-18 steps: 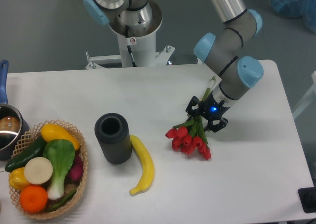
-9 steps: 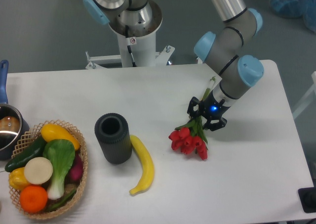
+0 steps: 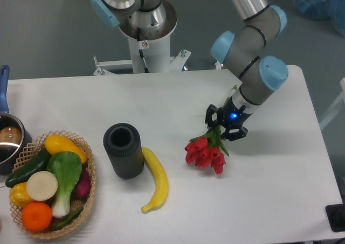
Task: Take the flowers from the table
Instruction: 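Lift the red tulip bunch up off the table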
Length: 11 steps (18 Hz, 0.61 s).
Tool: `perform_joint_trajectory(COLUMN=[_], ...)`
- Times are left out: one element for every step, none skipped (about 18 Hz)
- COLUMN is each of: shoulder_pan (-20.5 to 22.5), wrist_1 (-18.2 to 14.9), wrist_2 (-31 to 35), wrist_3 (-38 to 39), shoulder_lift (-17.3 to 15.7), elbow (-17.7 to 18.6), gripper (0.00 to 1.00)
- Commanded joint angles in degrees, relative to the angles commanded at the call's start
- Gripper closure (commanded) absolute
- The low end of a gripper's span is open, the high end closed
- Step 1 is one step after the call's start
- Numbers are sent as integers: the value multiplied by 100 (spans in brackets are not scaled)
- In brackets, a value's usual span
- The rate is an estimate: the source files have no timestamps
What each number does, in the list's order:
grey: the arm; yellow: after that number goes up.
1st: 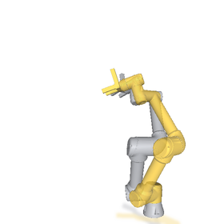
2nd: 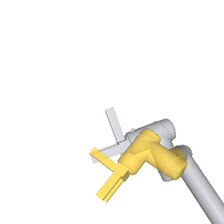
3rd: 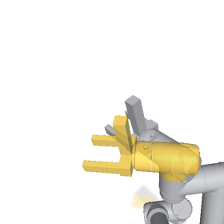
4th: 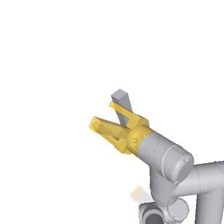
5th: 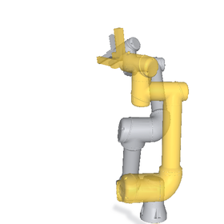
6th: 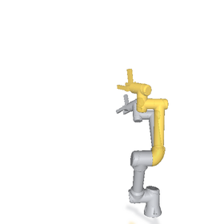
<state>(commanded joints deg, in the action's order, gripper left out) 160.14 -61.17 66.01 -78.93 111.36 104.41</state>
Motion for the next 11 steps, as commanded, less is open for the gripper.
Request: perform_joint_trajectory(shoulder_pan=[17,26,35,44,44,61,114,149,158,158,167], wrist_1=[0,0,0,9,0,0,0,9,9,9,9], wrist_2=[-96,-280,-464,-631,-781,-948,-1115,-1299,-1510,-1721,-1949], wrist_3=[0,0,0,0,9,9,9,9,9,9,26], shoulder_lift=[-18,-114,-245,-325,-404,-509,-597,-694,-782,-878,-992], elbow=[-9,-9,-9,-17,-35,-35,-35,-35,-44,-35,-44], gripper=[56,56,55,55,55,55,55,55,55,55,55])
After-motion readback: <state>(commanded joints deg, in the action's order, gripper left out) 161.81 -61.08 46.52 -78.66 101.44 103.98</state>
